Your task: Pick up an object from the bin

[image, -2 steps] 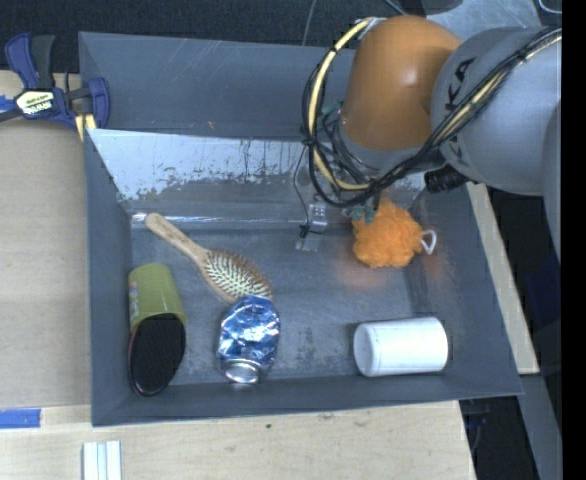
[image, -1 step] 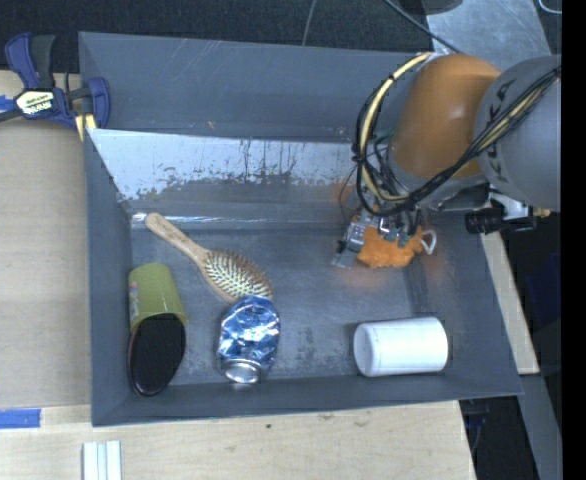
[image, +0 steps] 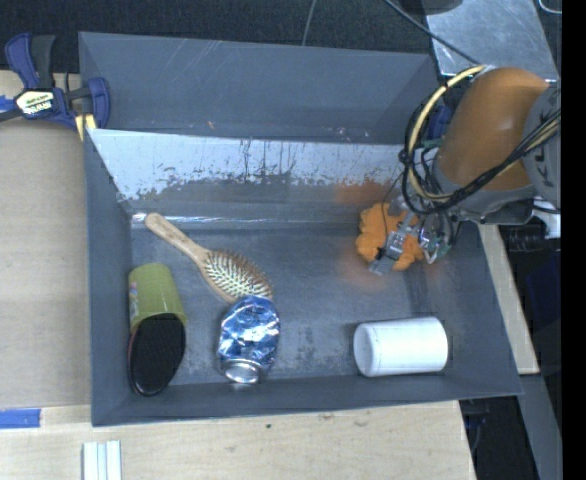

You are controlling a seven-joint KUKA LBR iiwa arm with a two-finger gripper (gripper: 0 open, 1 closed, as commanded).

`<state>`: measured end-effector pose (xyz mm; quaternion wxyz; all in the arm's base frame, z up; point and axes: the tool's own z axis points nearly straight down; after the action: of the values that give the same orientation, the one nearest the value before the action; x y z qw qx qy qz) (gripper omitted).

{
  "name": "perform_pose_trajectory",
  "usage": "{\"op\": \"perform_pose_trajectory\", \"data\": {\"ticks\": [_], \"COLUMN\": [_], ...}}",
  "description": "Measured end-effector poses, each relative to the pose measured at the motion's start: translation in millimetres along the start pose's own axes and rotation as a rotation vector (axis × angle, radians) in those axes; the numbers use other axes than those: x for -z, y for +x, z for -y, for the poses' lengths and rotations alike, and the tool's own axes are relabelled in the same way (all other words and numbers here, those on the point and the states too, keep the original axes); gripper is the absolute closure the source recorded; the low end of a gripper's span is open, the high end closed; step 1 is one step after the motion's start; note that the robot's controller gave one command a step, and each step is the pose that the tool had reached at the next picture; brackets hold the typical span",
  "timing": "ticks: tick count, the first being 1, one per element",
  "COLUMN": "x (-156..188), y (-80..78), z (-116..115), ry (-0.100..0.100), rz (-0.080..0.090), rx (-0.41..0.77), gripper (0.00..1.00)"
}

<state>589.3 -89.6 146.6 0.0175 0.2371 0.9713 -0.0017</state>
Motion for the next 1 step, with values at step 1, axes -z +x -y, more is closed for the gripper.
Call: {"op": "perform_pose_trajectory", "data": {"ticks": [1], "x": [-49.6], "y": [-20.0], "z": [5.6], "ry": [0.001], "rz": [-0.001], "rx": [-0.013], "gripper": [0.00]}}
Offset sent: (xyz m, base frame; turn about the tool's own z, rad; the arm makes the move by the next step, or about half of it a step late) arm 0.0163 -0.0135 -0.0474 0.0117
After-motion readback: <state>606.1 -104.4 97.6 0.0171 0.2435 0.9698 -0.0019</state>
